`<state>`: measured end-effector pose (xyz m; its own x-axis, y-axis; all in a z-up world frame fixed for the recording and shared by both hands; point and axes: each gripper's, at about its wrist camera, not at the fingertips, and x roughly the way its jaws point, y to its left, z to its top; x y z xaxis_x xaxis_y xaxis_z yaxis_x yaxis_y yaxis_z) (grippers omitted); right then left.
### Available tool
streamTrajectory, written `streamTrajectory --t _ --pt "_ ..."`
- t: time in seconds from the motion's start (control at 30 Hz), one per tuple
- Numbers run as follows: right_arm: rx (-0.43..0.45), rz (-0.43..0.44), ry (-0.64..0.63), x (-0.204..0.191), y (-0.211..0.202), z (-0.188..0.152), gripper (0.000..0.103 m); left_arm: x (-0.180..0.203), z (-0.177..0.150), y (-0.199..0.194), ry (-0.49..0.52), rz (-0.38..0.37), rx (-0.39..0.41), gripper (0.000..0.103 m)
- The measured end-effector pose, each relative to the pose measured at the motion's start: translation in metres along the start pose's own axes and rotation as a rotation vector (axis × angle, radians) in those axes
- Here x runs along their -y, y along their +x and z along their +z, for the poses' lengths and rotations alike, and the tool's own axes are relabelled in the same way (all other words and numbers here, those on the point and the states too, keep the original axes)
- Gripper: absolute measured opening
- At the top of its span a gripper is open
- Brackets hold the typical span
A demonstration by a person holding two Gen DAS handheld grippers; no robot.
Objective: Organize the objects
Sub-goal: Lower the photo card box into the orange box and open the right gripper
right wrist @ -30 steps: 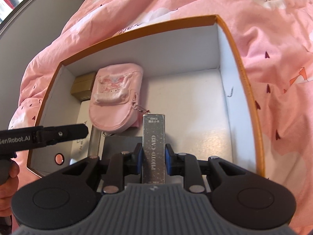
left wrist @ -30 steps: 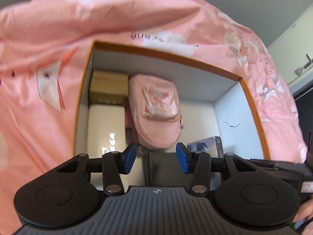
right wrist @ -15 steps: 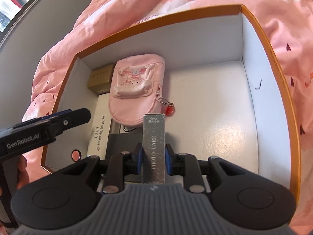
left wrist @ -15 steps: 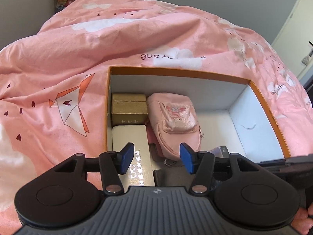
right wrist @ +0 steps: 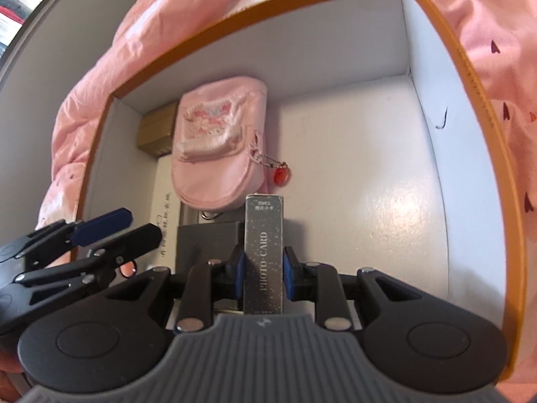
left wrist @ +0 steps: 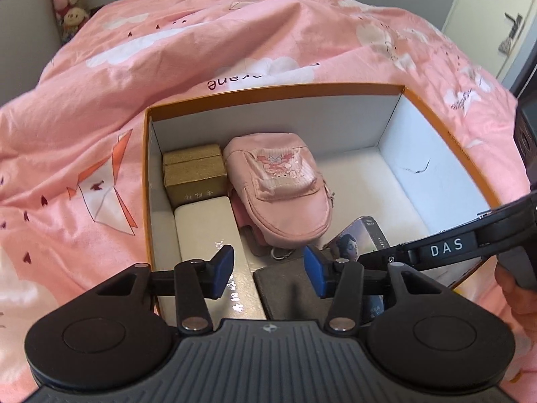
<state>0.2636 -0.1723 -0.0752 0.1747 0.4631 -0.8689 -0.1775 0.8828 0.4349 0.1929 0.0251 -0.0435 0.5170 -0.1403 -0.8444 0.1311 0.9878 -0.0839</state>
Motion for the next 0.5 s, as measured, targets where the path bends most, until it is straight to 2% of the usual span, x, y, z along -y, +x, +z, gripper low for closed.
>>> streamTrajectory --t 0.07,0.13,0.33,0.5 --pt "-0.013 0.001 0.001 0.002 0.004 0.001 0.024 0.002 0.000 0.001 0.020 0.008 -0.002 0.041" --pt "-0.021 -0.007 -0.009 0.002 0.005 0.003 0.025 0.001 0.001 0.003 0.013 -0.008 -0.012 0.038" --pt "-0.023 -0.142 -0.140 -0.011 0.008 0.002 0.040 0.000 0.000 0.003 -0.003 -0.019 -0.013 0.038" --pt "-0.049 -0.206 -0.208 -0.015 0.015 0.000 0.052 0.000 -0.002 0.001 0.001 -0.019 -0.009 0.038"
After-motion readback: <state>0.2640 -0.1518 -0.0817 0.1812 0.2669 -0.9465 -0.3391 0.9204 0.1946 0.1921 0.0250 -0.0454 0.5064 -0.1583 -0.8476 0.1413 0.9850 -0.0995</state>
